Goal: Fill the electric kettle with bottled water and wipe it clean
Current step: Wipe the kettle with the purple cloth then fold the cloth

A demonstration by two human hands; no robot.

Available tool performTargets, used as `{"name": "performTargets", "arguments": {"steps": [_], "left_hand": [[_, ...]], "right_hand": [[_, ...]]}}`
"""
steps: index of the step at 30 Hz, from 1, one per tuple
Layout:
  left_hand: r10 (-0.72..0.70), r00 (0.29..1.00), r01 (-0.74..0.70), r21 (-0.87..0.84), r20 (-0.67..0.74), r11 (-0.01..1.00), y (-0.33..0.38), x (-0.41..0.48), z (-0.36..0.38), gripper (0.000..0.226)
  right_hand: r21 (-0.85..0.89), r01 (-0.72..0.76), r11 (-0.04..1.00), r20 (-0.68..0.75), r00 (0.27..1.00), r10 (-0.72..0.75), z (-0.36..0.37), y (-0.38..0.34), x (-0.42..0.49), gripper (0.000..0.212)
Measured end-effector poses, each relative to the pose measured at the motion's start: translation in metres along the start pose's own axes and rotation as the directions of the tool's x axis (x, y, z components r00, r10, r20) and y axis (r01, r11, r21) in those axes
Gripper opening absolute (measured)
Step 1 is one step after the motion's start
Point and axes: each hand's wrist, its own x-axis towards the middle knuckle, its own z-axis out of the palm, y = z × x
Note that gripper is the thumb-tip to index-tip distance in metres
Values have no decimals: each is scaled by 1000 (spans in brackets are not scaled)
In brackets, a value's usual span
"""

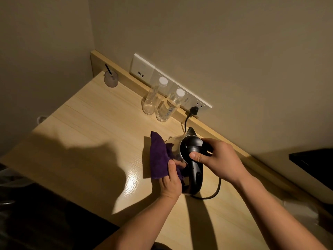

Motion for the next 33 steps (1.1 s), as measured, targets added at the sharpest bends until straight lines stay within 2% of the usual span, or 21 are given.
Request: {"name": "performTargets", "arguments": {"steps": [1,4,6,7,8,10,12,13,15,17,19,22,23,25,27,30,33], "left_hand": [[36,999,-36,16,7,999,0,0,-2,38],[267,958,-270,-19,-109,963,9,-5,-9,31],[166,980,-172,-46,-112,984,20,3,-25,16],[22,995,-31,-92,-102,995,28,7,-35,23],[-87,992,74,-133,-93,988,36,11,-49,44],[-187,982,176,-206,-35,963,50,22,-79,65],[-241,970,240,-249,27,938,68,31,-108,70],[-250,967,256,-277,59,926,79,33,-122,71],[-239,967,254,-288,86,924,103,33,-146,71],[-158,966,216,-304,205,928,125,29,-166,66],[-87,949,189,-326,304,926,146,24,-183,53],[-34,920,186,-359,389,915,175,18,-202,45],[-33,917,184,-347,398,920,183,18,-207,45],[-40,901,188,-305,431,934,198,21,-216,50],[-86,872,237,-260,483,936,208,26,-225,53],[-165,855,291,-193,491,937,220,43,-241,53],[-240,848,328,-112,472,938,227,66,-260,46]], "right_hand": [[8,-10,1000,6,1000,10,0,-1,-1,61],[25,-52,998,14,999,51,1,-4,-2,60],[32,-86,996,28,996,86,1,-5,-2,59],[41,-109,993,36,994,107,0,-6,-2,60],[57,-136,989,48,990,133,-1,-7,-3,62],[98,-209,973,74,976,203,-2,-11,-2,74],[131,-266,955,42,964,262,-1,-21,-2,85],[148,-255,956,-19,965,261,0,-29,-1,83],[180,-162,970,-170,966,193,6,-51,0,70],[259,-52,965,-221,969,111,17,-76,2,60],[383,-25,923,-165,982,95,30,-100,8,58],[547,-136,826,29,989,143,47,-126,25,52],[624,-184,759,111,983,147,52,-132,31,49],[774,-294,560,261,955,142,64,-143,42,43],[848,-330,414,314,943,108,78,-150,52,34],[856,-319,407,301,947,108,97,-159,66,16],[846,-332,417,294,943,155,113,-168,81,17]]}}
